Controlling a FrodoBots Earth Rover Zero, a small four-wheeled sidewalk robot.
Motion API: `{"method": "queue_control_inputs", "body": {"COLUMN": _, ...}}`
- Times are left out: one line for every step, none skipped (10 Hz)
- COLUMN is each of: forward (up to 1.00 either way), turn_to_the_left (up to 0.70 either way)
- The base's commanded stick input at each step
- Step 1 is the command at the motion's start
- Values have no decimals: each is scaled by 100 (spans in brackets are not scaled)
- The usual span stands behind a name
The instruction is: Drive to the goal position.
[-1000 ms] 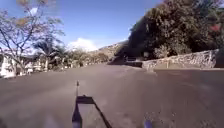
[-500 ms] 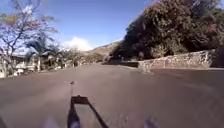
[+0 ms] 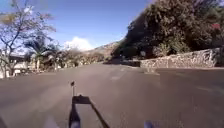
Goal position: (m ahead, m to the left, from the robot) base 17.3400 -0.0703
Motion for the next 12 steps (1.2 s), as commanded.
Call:
{"method": "queue_control_inputs", "body": {"forward": 70, "turn_to_the_left": 0}}
{"method": "queue_control_inputs", "body": {"forward": 70, "turn_to_the_left": 0}}
{"method": "queue_control_inputs", "body": {"forward": 70, "turn_to_the_left": 0}}
{"method": "queue_control_inputs", "body": {"forward": 70, "turn_to_the_left": -35}}
{"method": "queue_control_inputs", "body": {"forward": 70, "turn_to_the_left": -35}}
{"method": "queue_control_inputs", "body": {"forward": 70, "turn_to_the_left": -35}}
{"method": "queue_control_inputs", "body": {"forward": 70, "turn_to_the_left": -35}}
{"method": "queue_control_inputs", "body": {"forward": 70, "turn_to_the_left": -35}}
{"method": "queue_control_inputs", "body": {"forward": 70, "turn_to_the_left": -35}}
{"method": "queue_control_inputs", "body": {"forward": 70, "turn_to_the_left": -35}}
{"method": "queue_control_inputs", "body": {"forward": 70, "turn_to_the_left": -35}}
{"method": "queue_control_inputs", "body": {"forward": 70, "turn_to_the_left": -35}}
